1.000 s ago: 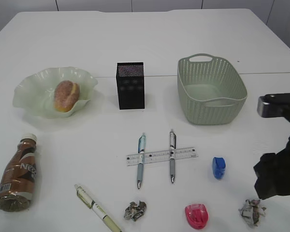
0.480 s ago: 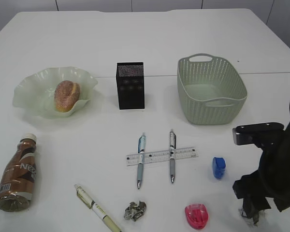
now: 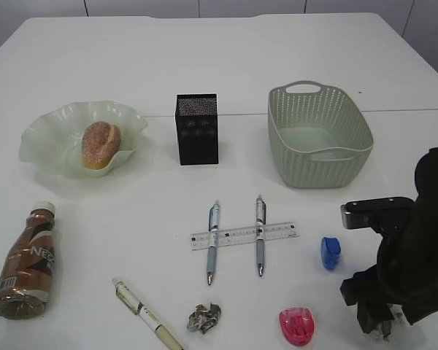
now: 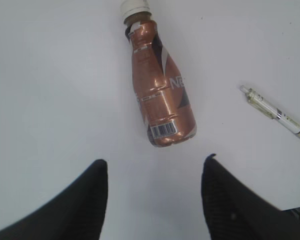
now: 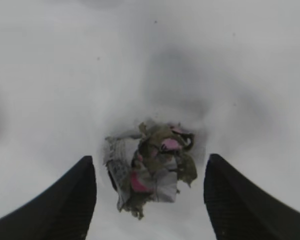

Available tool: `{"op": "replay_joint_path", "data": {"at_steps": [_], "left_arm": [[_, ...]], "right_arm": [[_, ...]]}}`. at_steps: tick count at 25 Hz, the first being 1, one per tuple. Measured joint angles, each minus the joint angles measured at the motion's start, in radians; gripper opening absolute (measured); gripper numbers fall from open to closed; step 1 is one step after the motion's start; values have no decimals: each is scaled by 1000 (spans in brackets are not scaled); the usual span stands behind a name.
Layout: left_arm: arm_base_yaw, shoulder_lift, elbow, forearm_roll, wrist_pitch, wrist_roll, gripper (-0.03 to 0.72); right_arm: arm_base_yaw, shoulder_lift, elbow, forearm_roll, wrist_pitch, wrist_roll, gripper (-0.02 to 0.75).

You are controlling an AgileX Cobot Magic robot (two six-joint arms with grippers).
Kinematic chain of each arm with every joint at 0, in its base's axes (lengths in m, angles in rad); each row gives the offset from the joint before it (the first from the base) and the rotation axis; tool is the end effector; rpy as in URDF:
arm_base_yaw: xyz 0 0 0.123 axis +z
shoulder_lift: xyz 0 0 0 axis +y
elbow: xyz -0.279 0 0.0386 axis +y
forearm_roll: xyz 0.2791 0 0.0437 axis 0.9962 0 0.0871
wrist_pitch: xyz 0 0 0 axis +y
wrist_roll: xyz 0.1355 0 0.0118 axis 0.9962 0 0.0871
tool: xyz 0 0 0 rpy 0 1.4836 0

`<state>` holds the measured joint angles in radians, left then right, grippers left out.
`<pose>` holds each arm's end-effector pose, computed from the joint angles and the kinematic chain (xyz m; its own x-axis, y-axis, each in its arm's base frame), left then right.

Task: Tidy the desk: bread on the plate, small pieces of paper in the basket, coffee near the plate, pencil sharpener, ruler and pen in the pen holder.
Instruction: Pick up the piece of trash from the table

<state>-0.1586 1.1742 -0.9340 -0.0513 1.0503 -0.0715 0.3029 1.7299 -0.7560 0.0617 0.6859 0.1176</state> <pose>0.2540 -0.0467 0.2445 -0.9338 0.0513 -0.3541 0.0835 0.9936 -0.0762 0.2611 0.0872 0.0502 -0.9905 -0.1372 0.0073 -0.1368 0.9898 0.0384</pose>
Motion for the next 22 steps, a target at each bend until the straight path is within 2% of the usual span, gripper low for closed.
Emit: {"op": "replay_joint_path", "data": {"at_steps": [6,12,18,22], "left_arm": [[0,0,0,0,-2,0,433],[0,0,0,-1,-6,0,433],[0,0,0,-6,-15,0,433],[0,0,0,-19,-20,0,433]], "right_arm": [[0,9,0,5,-32,0,489],[0,9,0,7,-36,2,392],[0,9,0,7,-27,2,365],[1,9,0,7,-19,2,254]]}}
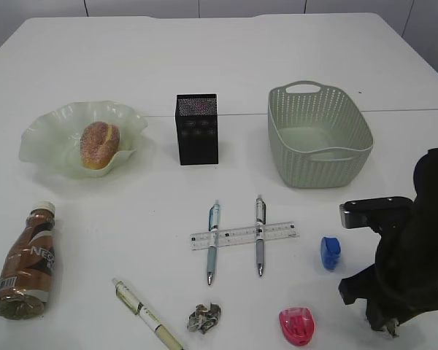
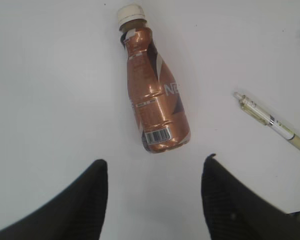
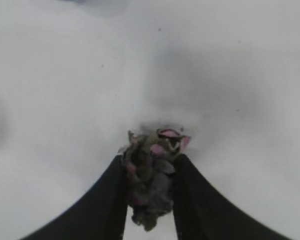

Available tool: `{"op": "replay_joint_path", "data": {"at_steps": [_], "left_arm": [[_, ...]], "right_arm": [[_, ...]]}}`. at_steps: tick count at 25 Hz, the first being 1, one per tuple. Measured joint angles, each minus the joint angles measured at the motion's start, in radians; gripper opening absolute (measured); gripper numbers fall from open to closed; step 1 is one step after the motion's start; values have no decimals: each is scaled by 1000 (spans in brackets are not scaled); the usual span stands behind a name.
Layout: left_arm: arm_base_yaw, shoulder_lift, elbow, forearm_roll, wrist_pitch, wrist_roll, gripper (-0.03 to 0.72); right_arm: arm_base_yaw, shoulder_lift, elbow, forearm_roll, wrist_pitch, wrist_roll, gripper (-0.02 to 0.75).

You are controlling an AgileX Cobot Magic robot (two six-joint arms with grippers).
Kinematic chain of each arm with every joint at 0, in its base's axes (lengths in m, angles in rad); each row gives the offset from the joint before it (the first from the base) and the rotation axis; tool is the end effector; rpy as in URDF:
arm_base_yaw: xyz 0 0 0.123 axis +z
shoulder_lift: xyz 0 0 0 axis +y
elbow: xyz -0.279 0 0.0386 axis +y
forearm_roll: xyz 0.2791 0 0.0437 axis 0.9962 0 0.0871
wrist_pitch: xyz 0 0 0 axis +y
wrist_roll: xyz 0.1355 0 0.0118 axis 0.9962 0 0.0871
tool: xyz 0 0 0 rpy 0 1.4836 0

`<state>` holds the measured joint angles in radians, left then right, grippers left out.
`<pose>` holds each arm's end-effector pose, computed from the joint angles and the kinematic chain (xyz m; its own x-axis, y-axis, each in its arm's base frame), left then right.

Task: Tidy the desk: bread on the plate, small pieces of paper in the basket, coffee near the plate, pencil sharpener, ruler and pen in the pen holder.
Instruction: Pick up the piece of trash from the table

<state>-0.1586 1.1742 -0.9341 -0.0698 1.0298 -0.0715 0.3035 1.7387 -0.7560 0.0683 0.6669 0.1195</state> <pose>0.2562 -0.0492 0.2457 -0.9277 0.0399 -0.3713 0.0810 0.9921 -0.0957 0.2627 0.0883 0.0478 -0.9915 -0.1301 -0.0021 -0.1301 0.9906 0.0432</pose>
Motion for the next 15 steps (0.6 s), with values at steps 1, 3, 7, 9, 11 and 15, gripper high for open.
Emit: {"op": "replay_joint_path", "data": {"at_steps": [1,3,7,9,11,15], "left_arm": [[0,0,0,-5,0,0,433],[0,0,0,-11,-2,0,433],[0,0,0,-13,-2,0,433],[0,0,0,-13,-2,0,433],[0,0,0,-13,-4,0,433],[0,0,0,-13,-4,0,433]], "right_arm": [[0,0,0,0,0,0,219],[0,0,-1,0,2,0,169],[0,0,-1,0,2,0,104],[0,0,-1,0,2,0,77],[0,0,-1,0,5,0,60],[0,-38,-5,0,23,0,57]]}}
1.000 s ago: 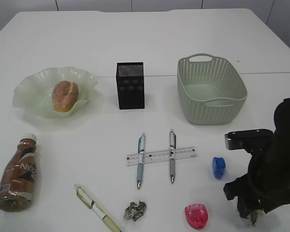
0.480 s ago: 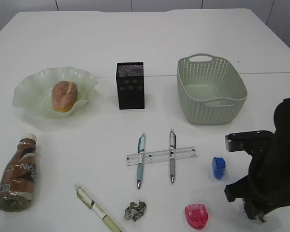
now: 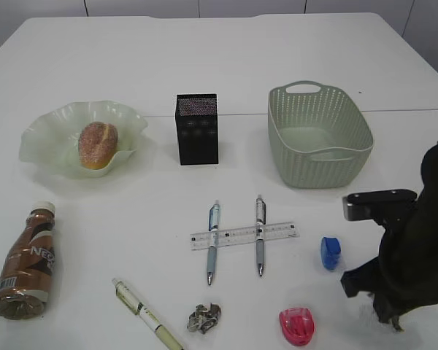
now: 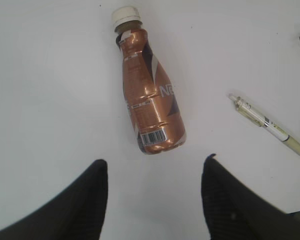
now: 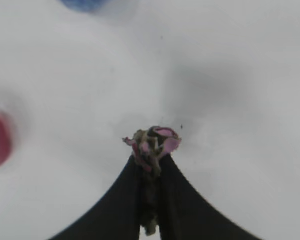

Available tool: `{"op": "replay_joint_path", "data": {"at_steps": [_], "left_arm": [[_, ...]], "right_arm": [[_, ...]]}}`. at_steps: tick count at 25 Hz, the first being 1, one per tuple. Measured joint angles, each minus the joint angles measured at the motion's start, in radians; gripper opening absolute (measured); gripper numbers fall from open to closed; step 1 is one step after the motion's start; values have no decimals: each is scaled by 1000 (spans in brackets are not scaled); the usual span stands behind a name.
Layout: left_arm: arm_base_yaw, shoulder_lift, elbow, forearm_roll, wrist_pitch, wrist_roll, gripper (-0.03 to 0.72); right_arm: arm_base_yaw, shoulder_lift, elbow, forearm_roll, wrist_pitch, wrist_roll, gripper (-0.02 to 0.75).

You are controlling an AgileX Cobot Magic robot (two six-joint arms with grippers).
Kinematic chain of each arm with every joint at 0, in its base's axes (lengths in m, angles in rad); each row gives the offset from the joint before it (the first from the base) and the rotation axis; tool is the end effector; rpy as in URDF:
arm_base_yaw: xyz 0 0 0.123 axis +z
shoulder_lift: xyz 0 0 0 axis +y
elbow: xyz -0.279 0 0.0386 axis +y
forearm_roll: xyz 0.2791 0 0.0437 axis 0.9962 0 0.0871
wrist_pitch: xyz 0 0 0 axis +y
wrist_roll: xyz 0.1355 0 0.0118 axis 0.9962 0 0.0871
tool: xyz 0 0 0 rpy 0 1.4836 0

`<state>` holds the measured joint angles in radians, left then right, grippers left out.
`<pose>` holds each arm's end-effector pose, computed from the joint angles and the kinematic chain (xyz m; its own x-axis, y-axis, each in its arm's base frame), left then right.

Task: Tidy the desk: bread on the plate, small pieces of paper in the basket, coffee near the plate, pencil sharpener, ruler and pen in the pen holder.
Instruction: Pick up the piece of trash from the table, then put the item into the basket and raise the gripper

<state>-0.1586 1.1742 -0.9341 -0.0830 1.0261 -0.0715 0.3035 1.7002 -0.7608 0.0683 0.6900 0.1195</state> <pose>0.2565 -0.0508 0.2460 -0.9271 0.0328 -0.3733 0.0789 0.9909 -0.1089 0.2638 0.0888 0.0594 -0.9911 -0.1310 -0.0219 -0.1319 0.9901 0.0479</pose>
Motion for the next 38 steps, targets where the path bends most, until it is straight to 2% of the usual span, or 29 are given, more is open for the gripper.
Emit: {"op": "replay_joint_path", "data": {"at_steps": [5,10,18,27,30,35,38], "left_arm": [[0,0,0,0,0,0,433],[0,0,0,0,0,0,433],[0,0,0,0,0,0,433],[0,0,0,-2,-2,0,433],[0,0,0,-2,-2,0,433],[0,0,0,-2,-4,0,433],[0,0,0,-2,-4,0,433]], "right_arm": [[0,-142,-71,7,6,0,58],[0,-197,-247,-17,-2,0,60],[-61,-23,-520,-55,-25,21,63],[-78,184,-717,-144,-137,23,97],[-78,242,-763,-174,-143,23,174],[-78,288,-798,-184,-145,51,485],[-78,288,-810,-169,-135,59,561]]}}
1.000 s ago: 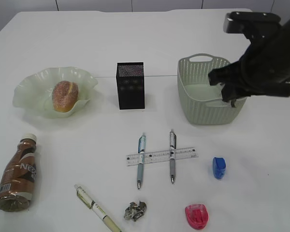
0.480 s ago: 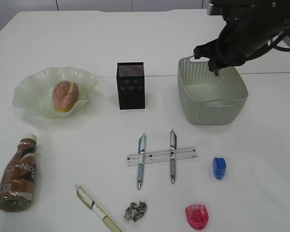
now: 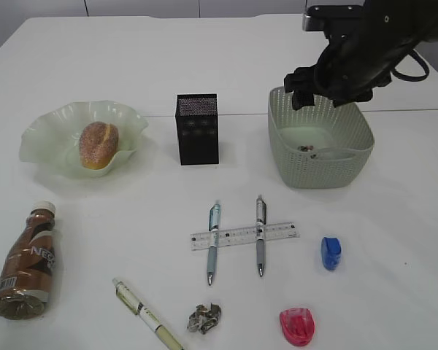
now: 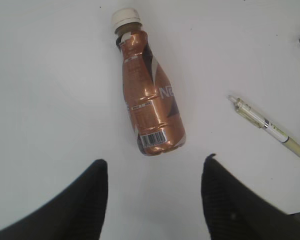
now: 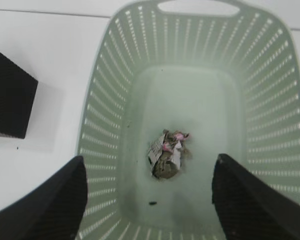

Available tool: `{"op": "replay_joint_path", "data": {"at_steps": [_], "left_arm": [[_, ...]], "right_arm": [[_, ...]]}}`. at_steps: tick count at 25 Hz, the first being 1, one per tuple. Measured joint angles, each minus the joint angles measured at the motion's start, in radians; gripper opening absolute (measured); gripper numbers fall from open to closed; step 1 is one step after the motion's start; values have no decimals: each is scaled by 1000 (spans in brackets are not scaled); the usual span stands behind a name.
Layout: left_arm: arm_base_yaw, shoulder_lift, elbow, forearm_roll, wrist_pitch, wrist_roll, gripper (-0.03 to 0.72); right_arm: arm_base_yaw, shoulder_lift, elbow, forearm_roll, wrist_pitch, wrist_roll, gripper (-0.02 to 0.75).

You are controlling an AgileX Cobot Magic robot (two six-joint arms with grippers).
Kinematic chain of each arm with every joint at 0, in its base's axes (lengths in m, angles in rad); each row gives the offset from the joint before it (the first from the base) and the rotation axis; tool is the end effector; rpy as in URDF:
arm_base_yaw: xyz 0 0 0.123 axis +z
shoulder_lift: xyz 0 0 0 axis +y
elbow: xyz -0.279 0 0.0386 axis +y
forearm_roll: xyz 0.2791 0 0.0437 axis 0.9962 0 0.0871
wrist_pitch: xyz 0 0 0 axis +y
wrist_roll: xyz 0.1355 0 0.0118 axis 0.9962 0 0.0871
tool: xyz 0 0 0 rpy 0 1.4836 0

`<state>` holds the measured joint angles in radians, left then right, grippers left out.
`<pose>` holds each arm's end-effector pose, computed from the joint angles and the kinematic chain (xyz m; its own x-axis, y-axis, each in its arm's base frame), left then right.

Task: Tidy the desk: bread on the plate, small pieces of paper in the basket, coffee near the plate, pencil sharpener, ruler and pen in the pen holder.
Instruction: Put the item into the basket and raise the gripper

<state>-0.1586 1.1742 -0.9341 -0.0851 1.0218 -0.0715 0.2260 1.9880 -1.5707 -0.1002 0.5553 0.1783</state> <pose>0.2570 -0.0511 0.2462 -0.9257 0.0312 -0.3770 0.0787 0.9907 -0.1112 0.4961 0.1067 0.1843 -0.7676 -0.0813 -0.6358 -0.1203 0.9926 0.0184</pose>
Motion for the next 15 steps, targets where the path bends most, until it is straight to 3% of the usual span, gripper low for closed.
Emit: {"op": "replay_joint_path", "data": {"at_steps": [8,15], "left_arm": [[0,0,0,0,0,0,433],[0,0,0,0,-4,0,433]], "right_arm": [[25,-44,-69,100,380,-35,575],[130,-98,-73,115,560,-96,575]]}}
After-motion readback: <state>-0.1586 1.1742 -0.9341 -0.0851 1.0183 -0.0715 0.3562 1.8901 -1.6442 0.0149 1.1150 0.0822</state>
